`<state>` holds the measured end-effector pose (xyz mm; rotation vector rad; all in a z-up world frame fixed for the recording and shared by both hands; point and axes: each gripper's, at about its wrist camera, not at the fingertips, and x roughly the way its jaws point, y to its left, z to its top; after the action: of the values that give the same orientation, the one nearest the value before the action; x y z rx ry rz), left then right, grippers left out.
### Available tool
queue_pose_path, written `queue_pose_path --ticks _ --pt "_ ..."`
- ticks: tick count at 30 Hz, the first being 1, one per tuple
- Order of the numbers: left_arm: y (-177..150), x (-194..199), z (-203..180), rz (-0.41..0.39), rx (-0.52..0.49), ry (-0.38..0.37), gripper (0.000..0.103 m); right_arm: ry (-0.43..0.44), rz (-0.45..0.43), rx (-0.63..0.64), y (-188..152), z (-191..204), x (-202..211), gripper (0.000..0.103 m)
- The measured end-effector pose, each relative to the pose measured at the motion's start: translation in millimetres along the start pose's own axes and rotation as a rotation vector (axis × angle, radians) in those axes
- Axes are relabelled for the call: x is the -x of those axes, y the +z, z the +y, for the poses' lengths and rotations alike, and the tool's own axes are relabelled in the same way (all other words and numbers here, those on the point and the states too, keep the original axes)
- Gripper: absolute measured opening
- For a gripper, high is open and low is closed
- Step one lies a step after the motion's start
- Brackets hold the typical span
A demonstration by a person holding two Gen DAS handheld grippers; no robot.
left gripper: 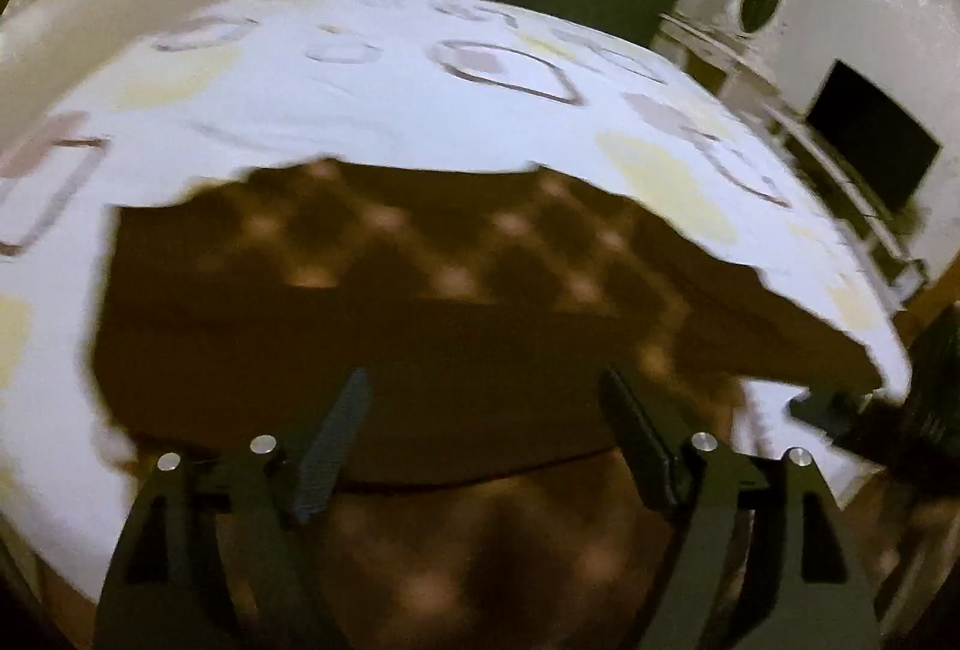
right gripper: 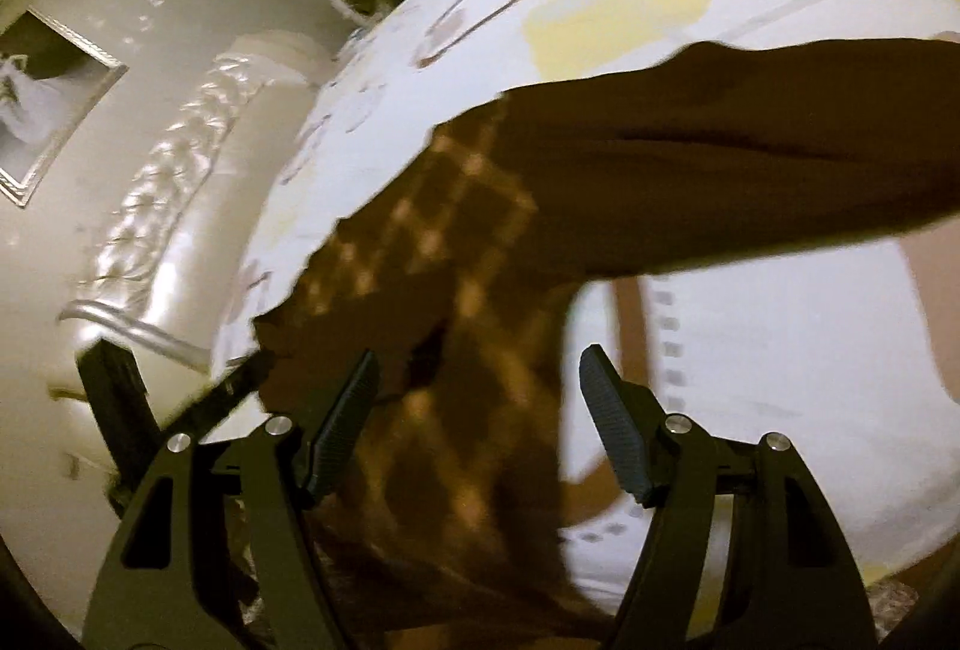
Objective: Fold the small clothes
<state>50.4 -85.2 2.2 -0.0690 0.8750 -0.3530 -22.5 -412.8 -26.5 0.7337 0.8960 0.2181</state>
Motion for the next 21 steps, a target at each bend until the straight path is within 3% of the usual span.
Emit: queue_pose_path --ticks 3,8,14,19,21 --pt "-6 14 44 -0.016 0.07 0.059 0.081 0.036 0.05 -0.011 11 11 -28 0.069" --pt "-15 14 103 -0.021 0.24 0.103 0.081 0.04 0.122 -0.016 26 25 -78 0.054" --pt "-19 13 134 -0.018 0.305 0.137 0.081 0.022 0.224 -0.049 21 24 -117 0.049" --pt "-18 23 152 -0.043 0.353 0.144 0.081 0.031 0.2 -0.077 16 21 -116 0.048" --pt "-18 25 160 -0.044 0.38 0.148 0.081 0.023 0.2 -0.067 14 22 -118 0.035"
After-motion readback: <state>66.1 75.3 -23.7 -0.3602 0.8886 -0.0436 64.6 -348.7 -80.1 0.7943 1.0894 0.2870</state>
